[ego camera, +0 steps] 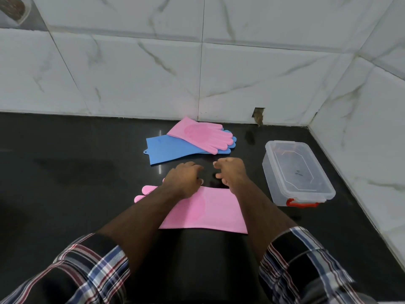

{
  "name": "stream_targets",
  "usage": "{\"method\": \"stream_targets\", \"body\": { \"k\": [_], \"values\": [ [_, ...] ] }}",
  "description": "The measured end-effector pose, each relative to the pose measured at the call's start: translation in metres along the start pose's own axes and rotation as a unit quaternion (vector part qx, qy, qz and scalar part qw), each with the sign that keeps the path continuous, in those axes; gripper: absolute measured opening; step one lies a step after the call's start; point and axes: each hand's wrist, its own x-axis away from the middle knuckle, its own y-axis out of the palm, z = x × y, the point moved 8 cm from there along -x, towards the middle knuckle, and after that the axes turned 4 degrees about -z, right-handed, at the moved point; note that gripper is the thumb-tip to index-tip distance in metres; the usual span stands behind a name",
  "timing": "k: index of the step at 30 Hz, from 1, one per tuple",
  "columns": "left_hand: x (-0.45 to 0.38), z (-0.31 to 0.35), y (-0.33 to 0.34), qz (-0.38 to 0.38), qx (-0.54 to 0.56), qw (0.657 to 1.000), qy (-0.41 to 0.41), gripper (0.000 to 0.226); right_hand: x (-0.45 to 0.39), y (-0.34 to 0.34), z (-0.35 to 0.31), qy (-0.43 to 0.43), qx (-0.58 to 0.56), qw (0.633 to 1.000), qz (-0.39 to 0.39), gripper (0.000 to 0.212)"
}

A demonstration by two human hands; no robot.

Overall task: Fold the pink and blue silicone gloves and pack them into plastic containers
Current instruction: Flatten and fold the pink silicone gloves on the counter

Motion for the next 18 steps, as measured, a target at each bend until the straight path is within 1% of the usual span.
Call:
{"method": "stream_targets", "body": {
  "k": [3,7,10,14,18],
  "values": [
    [-0.004,-0.006,-0.002,0.005,0.016,1.0,-0.015,0.052,-0.015,0.007,-0.005,0.022,-0.048,0.999,0.001,0.01],
    [-0.008,-0.011,-0.004,0.022,0.032,0.999,-0.021,0.051,-0.034,0.013,-0.009,0.035,-0.076,0.996,0.017,0.018],
    [-0.007,-0.015,-0.006,0.031,0.045,0.998,-0.023,0.05,-0.043,0.016,-0.007,0.046,-0.098,0.994,0.023,0.02],
    [-0.005,-0.023,-0.01,0.04,0.061,0.997,-0.026,0.047,-0.048,0.017,-0.01,0.057,-0.121,0.99,0.034,0.015],
    [0.0,-0.03,-0.016,0.052,0.067,0.996,-0.032,0.046,-0.045,0.018,-0.021,0.028,-0.155,0.987,0.041,0.007]
  ]
}}
